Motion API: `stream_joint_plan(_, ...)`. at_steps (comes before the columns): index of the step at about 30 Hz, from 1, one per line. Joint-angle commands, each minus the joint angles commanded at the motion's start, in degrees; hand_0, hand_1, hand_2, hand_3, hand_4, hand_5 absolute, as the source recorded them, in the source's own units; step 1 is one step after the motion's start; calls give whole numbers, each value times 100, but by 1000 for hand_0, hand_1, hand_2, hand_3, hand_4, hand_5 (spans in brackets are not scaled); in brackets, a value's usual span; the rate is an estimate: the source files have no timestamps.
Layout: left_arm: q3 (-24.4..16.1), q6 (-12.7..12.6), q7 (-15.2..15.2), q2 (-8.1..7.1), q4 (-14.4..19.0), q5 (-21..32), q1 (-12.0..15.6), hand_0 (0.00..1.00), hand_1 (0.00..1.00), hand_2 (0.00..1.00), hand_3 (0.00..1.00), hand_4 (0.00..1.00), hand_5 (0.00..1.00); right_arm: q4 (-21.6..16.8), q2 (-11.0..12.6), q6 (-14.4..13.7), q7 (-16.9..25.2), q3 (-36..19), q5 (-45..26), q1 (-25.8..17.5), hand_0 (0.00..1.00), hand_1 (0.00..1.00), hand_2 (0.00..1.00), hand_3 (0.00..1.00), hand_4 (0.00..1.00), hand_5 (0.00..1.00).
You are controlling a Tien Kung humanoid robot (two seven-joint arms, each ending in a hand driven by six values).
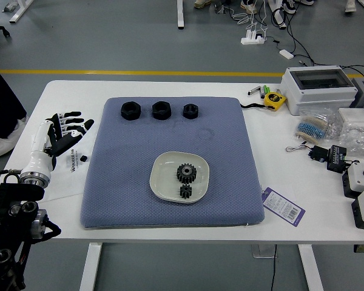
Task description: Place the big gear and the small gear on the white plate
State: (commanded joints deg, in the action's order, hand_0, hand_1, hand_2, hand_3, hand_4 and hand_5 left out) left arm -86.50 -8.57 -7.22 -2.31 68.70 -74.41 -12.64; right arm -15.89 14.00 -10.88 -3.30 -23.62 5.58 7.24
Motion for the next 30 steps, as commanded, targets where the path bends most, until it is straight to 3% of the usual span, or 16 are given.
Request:
stream_joint_plan(12,-10,377,-42,-72,451,1350,392,589,603,667,636,945,402,6,2,-1,4,3,-4,-7,653,652,746,618,875,716)
stream_joint_plan(18,-120,593,65,-97,477,1480,427,586,602,664,641,943,425,5,3,-1,4,3,-1,-5,655,652,745,619,875,716)
stream_joint_plan(30,-256,686,91,-76,481,1427,509,614,602,660,640,948,443,4,0,0,-10,-10,31,-10,654,652,745,619,874,715)
